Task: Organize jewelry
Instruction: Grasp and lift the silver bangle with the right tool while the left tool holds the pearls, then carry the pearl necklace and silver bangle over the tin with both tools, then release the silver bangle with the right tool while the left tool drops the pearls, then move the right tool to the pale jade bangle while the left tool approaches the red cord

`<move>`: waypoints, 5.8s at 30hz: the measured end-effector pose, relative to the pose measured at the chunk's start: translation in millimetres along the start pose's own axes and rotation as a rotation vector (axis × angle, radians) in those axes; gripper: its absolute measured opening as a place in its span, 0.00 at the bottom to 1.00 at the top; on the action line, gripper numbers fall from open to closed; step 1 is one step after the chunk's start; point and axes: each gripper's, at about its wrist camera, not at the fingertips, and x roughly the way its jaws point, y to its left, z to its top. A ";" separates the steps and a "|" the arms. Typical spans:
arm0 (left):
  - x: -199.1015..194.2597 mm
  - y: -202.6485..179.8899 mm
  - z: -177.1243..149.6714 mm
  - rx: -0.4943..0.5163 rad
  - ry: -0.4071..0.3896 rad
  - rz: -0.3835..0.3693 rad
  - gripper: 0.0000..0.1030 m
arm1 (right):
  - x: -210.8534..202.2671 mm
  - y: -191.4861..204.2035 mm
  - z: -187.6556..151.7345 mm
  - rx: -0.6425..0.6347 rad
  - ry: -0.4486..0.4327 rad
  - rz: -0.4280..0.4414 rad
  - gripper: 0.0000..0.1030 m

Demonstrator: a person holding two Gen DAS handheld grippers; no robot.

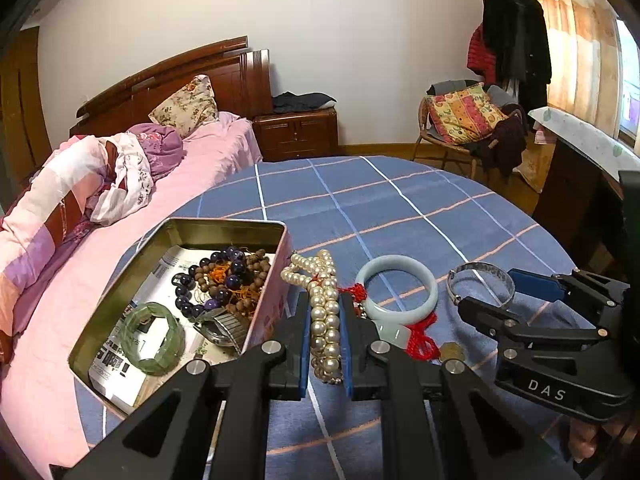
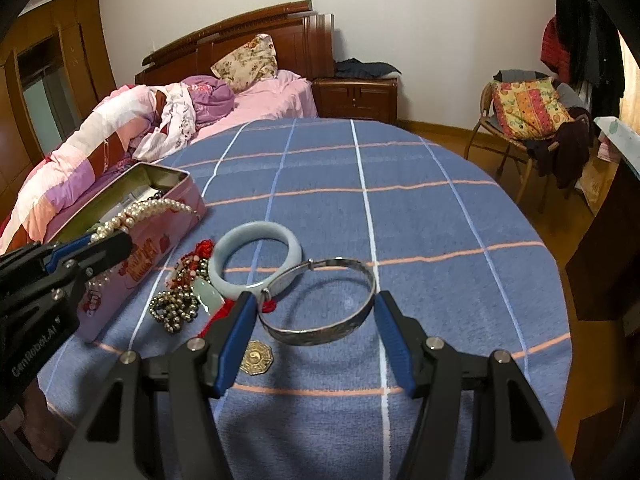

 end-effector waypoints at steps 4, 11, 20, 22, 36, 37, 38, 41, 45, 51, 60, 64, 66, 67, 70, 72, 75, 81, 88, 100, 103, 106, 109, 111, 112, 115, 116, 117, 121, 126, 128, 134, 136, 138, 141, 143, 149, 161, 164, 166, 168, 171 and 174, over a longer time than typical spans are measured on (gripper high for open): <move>-4.1 3.8 1.8 -0.006 -0.013 0.009 0.11 | -2.9 4.1 1.2 -0.007 -0.022 0.002 0.62; -11.6 13.1 5.0 -0.022 -0.033 0.020 0.11 | -6.8 14.8 3.6 -0.028 -0.048 0.012 0.62; -18.1 27.5 8.1 -0.047 -0.051 0.037 0.11 | -15.7 27.7 12.7 -0.055 -0.088 0.037 0.62; -18.9 30.7 7.6 -0.052 -0.051 0.041 0.11 | -16.5 32.1 14.8 -0.063 -0.095 0.044 0.62; -24.2 56.3 8.3 -0.094 -0.059 0.077 0.11 | -17.4 59.3 26.3 -0.118 -0.122 0.078 0.62; -24.5 59.0 8.5 -0.098 -0.060 0.079 0.11 | -17.0 61.6 27.4 -0.122 -0.123 0.080 0.62; -25.1 60.7 8.5 -0.101 -0.060 0.080 0.11 | -16.6 63.8 28.2 -0.126 -0.123 0.083 0.62; -26.5 68.3 8.6 -0.112 -0.062 0.091 0.11 | -15.9 70.3 29.7 -0.138 -0.125 0.092 0.62; -28.5 78.6 8.5 -0.132 -0.068 0.107 0.11 | -15.5 80.4 33.4 -0.157 -0.131 0.106 0.62; -27.9 94.0 6.9 -0.155 -0.065 0.135 0.11 | -14.8 96.9 40.4 -0.187 -0.142 0.128 0.62; -26.1 112.9 2.9 -0.183 -0.058 0.169 0.11 | -10.9 118.8 44.9 -0.225 -0.148 0.165 0.62; -22.5 123.0 0.3 -0.193 -0.048 0.186 0.11 | -7.8 126.8 45.3 -0.236 -0.146 0.177 0.62; -21.2 126.5 -1.0 -0.197 -0.043 0.193 0.11 | -6.5 129.8 44.9 -0.241 -0.145 0.182 0.62; -20.5 128.4 -1.6 -0.199 -0.040 0.197 0.11 | -6.2 131.0 44.5 -0.242 -0.144 0.185 0.62; -19.1 132.3 -2.1 -0.204 -0.035 0.206 0.11 | -3.7 136.2 43.7 -0.247 -0.140 0.193 0.61; -17.9 135.6 -3.0 -0.210 -0.030 0.211 0.11 | -1.2 138.6 43.7 -0.249 -0.137 0.201 0.62; -14.5 139.4 -3.6 -0.213 -0.022 0.215 0.11 | 1.4 141.6 43.4 -0.253 -0.132 0.208 0.61; -9.5 140.5 -5.5 -0.221 -0.008 0.204 0.11 | 7.9 146.6 40.6 -0.259 -0.119 0.225 0.61; -0.1 139.6 -9.2 -0.213 0.023 0.194 0.11 | 20.3 152.6 34.4 -0.264 -0.088 0.241 0.62; 16.3 142.2 -20.7 -0.210 0.076 0.219 0.11 | 38.0 152.5 25.6 -0.270 -0.029 0.241 0.62; 19.2 143.5 -22.3 -0.214 0.084 0.219 0.12 | 38.6 154.9 25.3 -0.282 -0.032 0.230 0.62; 21.4 145.2 -24.5 -0.221 0.091 0.218 0.12 | 38.6 155.7 25.0 -0.283 -0.031 0.234 0.62; 21.3 144.7 -24.1 -0.220 0.090 0.212 0.12 | 39.0 155.8 26.0 -0.279 -0.031 0.239 0.62; 21.8 143.7 -23.6 -0.217 0.094 0.204 0.12 | 39.2 155.9 26.3 -0.272 -0.031 0.243 0.62; 22.2 143.1 -23.5 -0.214 0.095 0.201 0.12 | 39.6 155.6 26.6 -0.269 -0.028 0.242 0.62; 23.4 141.2 -24.1 -0.213 0.098 0.191 0.12 | 39.7 153.3 26.7 -0.258 -0.028 0.249 0.62; 23.6 141.1 -24.0 -0.214 0.099 0.189 0.12 | 39.7 152.8 26.5 -0.258 -0.028 0.250 0.62; 23.8 140.6 -24.1 -0.213 0.100 0.190 0.12 | 39.7 152.9 26.3 -0.258 -0.028 0.247 0.62; 23.1 140.5 -23.4 -0.221 0.094 0.182 0.13 | 37.6 151.0 26.2 -0.257 -0.037 0.235 0.64; 20.0 139.7 -21.5 -0.226 0.085 0.193 0.36 | 32.7 144.7 27.1 -0.245 -0.050 0.235 0.68; 17.3 139.2 -20.9 -0.232 0.072 0.206 0.56 | 30.8 140.7 27.3 -0.235 -0.054 0.226 0.69; 8.0 137.0 -15.3 -0.239 0.035 0.196 0.58 | 23.4 122.3 29.7 -0.200 -0.067 0.204 0.70; 7.3 135.9 -14.5 -0.242 0.034 0.199 0.58 | 20.9 114.0 30.3 -0.182 -0.070 0.197 0.70; 8.1 132.8 -14.4 -0.237 0.038 0.201 0.58 | 17.6 103.6 29.2 -0.170 -0.073 0.178 0.70; 8.2 126.9 -14.2 -0.235 0.043 0.194 0.58 | 15.3 86.9 26.6 -0.155 -0.063 0.143 0.71; 8.1 122.4 -13.6 -0.226 0.041 0.186 0.58 | 14.2 74.1 23.4 -0.144 -0.055 0.112 0.71; 5.8 105.1 -11.3 -0.199 0.034 0.166 0.58 | 15.5 40.7 15.0 -0.093 -0.023 0.044 0.71; 16.5 81.8 -9.7 -0.161 0.064 0.156 0.58 | 35.7 35.7 20.7 -0.092 0.050 0.053 0.77; 16.8 80.5 -9.3 -0.156 0.065 0.152 0.58 | 46.4 36.9 21.6 -0.103 0.095 0.042 0.77; 16.9 79.0 -8.2 -0.151 0.062 0.150 0.58 | 50.4 36.5 21.8 -0.106 0.111 0.033 0.77; 17.8 77.2 -7.3 -0.148 0.062 0.148 0.58 | 55.7 38.2 22.2 -0.120 0.129 0.021 0.77; 19.6 74.5 -6.3 -0.143 0.065 0.144 0.58 | 63.9 38.3 21.4 -0.118 0.157 0.027 0.78; 19.4 71.9 -5.8 -0.135 0.064 0.140 0.58 | 63.7 39.1 21.4 -0.146 0.152 0.004 0.76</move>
